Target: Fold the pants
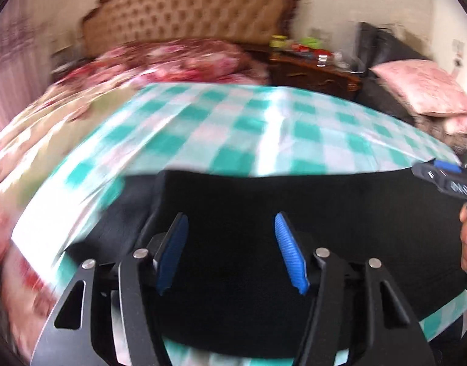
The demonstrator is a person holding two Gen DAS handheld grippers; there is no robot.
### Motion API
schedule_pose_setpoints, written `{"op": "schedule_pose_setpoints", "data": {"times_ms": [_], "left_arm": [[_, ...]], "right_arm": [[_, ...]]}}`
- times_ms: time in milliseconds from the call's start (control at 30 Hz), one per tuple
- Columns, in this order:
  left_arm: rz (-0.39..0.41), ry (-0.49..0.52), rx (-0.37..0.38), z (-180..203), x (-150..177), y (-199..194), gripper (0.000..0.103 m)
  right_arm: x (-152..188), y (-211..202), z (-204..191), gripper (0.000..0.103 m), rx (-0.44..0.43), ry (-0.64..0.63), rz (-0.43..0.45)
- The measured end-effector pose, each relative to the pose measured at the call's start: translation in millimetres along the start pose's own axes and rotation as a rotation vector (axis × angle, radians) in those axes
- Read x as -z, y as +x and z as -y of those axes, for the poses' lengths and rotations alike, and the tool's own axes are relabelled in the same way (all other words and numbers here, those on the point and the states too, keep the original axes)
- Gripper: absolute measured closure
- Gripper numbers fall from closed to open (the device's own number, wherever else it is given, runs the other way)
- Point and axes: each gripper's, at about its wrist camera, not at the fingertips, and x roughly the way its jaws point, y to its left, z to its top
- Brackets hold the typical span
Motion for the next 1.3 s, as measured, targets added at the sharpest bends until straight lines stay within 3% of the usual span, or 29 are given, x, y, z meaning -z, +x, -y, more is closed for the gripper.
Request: {"op": "schedule_pose_setpoints", "data": {"times_ms": [67,100,133,167,200,267,333,400,500,567,633,700,800,867,933,1000,1067,1133,1200,1300], "left_arm": [[-0.068,0.031,0.041,0.4,-14.2,36.3,0.054],[-0.109,0.045,0.016,-1.7,-18.7,54.8,0.062],[-0.173,0.040,-0.069,-10.8,-23.5,80.3,0.069],[-0.192,0.006,-0.074,-19.2,-26.9,89.5,0.079],[-0.185,-0.039,-0.042,-25.3,-32.5,91.6,0.082],[-0.183,-0.034,-0.096,-22.5,-41.0,92.5,0.084],[-0.174,-0.034,-0.130,-14.5,-41.2,87.9,0.084],[-0.119,-0.024,-0.050,3.3,-39.9,71.4,0.070],[-0.103,0.049,0.085,39.2,-36.9,64.5,0.064],[-0.135,0.092,0.086,55.9,-35.9,78.6,0.064],[-0.174,0.095,0.030,58.1,-35.6,100.3,0.058],[-0.160,0.071,-0.009,53.0,-41.1,106.5,0.039],[-0.166,0.050,-0.060,51.9,-44.8,105.4,0.039],[-0.129,0.043,-0.065,53.8,-44.1,90.0,0.041],[-0.087,0.020,-0.026,54.9,-37.2,65.8,0.040],[-0.075,-0.010,-0.012,51.9,-24.6,48.1,0.040],[-0.062,-0.053,-0.011,45.5,-7.4,31.8,0.041],[-0.043,-0.098,0.004,39.2,10.2,14.9,0.041],[-0.042,-0.111,0.057,36.1,25.9,3.2,0.041],[-0.049,-0.092,0.092,37.0,37.4,-7.2,0.041]], "right_arm": [[9.2,-7.7,21.3,0.023,0.008,0.017,-0.012],[16.1,-14.0,36.7,0.024,0.016,0.027,-0.017],[21.1,-19.1,49.4,0.026,0.027,0.036,-0.018],[26.4,-24.8,64.0,0.026,0.042,0.045,-0.016],[35.3,-35.4,89.3,0.026,0.074,0.069,-0.008],[49.0,-47.5,127.9,0.026,0.125,0.121,-0.007],[65.7,-60.8,191.1,0.037,0.206,0.210,-0.017],[76.7,-67.8,243.7,0.046,0.292,0.271,-0.033],[84.0,-69.9,313.4,0.053,0.347,0.313,-0.052],[85.1,-65.0,344.4,0.053,0.388,0.314,-0.068],[87.9,-53.0,377.5,0.066,0.314,0.335,-0.094],[91.3,-48.2,389.6,0.065,0.278,0.333,-0.089],[85.3,-44.0,376.3,0.065,0.338,0.255,-0.097],[81.3,-52.6,372.9,0.063,0.336,0.256,-0.081],[80.8,-80.1,377.1,0.055,0.302,0.302,0.011],[86.0,-107.1,388.8,0.043,0.344,0.363,0.073],[99.8,-132.3,409.8,0.042,0.360,0.446,0.096],[114.9,-147.8,432.0,0.030,0.308,0.525,0.097],[127.1,-147.5,451.2,0.030,0.200,0.581,0.038],[129.2,-137.7,460.5,0.030,0.114,0.566,-0.017]]}}
